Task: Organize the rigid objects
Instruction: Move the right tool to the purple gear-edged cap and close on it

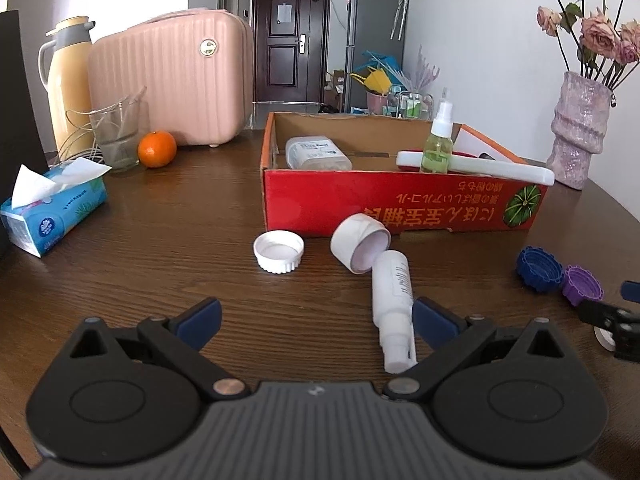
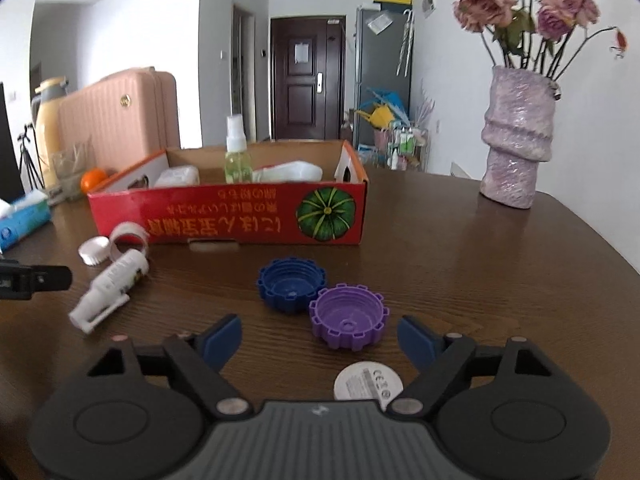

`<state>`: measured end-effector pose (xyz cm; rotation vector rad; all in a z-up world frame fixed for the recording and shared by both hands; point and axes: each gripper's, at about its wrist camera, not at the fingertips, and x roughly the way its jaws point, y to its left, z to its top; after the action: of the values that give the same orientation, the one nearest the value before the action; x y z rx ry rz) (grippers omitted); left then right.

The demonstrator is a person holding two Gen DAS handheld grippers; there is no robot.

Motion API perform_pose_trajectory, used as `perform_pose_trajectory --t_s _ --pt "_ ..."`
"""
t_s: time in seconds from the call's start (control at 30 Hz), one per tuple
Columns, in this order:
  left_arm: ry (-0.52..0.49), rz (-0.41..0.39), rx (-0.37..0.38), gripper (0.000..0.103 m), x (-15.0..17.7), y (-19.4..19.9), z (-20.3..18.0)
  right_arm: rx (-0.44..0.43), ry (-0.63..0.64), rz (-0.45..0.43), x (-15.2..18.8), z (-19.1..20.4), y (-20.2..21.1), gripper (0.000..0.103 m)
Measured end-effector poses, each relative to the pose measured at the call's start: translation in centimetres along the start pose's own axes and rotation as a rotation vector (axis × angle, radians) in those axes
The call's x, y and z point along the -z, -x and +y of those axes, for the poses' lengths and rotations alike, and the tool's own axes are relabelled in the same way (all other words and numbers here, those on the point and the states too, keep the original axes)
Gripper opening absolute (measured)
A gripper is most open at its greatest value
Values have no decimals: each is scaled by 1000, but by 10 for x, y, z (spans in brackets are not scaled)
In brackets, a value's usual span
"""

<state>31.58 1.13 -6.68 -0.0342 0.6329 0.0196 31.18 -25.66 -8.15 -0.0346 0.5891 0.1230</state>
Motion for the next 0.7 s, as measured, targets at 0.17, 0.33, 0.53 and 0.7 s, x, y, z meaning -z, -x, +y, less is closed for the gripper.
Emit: perform_pose_trajectory --t_s 0.17,0.33,0.53,0.7 --pt "3 8 2 103 -1 -5 -3 -8 -49 37 -5 -10 -23 71" --pt "16 22 10 103 -5 -14 -5 -27 -90 26 -2 -16 -27 66" --pt "11 34 19 103 -7 -19 -12 -28 -107 35 -4 -20 -32 65" --pt "3 34 24 103 -6 -19 -15 -18 -99 48 -3 -19 -37 52"
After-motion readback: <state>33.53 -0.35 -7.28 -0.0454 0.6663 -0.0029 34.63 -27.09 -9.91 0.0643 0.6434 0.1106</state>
